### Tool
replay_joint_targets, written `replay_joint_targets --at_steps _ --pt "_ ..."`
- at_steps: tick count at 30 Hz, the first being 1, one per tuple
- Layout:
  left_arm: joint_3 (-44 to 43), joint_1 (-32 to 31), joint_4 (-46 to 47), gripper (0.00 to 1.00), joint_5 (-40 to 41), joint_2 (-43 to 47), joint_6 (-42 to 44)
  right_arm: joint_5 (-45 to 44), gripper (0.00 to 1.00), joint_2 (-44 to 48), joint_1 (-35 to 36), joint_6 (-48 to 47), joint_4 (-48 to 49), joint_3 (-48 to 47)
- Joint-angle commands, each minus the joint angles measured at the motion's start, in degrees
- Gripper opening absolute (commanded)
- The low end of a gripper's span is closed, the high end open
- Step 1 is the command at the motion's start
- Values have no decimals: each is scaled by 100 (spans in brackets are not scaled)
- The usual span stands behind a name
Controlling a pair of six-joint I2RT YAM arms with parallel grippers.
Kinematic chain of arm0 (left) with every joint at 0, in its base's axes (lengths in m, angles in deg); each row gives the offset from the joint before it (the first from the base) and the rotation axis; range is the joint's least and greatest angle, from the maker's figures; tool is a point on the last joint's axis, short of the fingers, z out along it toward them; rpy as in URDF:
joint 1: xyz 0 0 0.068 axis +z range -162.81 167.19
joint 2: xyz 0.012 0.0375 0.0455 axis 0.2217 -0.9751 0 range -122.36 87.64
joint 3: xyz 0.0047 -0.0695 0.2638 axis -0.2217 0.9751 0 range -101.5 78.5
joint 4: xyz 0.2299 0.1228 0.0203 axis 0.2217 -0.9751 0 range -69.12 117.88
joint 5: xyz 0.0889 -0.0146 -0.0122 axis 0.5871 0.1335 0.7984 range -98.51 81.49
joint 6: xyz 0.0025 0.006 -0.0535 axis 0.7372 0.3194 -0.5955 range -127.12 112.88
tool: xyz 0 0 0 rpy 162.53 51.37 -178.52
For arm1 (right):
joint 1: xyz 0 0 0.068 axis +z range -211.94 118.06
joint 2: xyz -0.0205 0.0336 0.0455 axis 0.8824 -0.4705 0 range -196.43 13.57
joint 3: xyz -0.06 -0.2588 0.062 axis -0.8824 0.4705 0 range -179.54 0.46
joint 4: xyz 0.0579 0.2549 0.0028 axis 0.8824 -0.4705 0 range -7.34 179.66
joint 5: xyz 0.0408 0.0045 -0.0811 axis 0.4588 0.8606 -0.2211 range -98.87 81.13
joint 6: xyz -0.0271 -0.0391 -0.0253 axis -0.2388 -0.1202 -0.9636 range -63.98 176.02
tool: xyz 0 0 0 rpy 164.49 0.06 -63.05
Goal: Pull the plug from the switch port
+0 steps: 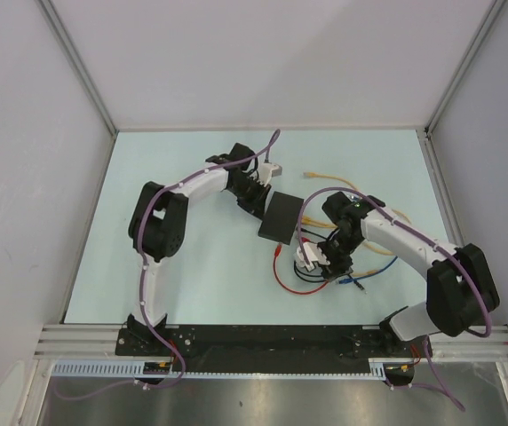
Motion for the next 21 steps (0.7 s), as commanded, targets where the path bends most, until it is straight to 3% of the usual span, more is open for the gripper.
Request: replay_joint_targets --at_steps 1,12,21 --pt "265 -200 -77 12 243 557 319 302 53 -331 94 -948 482 8" --pt "626 -473 -121 11 200 602 267 425 47 -666 305 -2039 -731 -53" --pt "450 -561 -121 11 191 435 161 390 47 -868 560 -1381 -311 166"
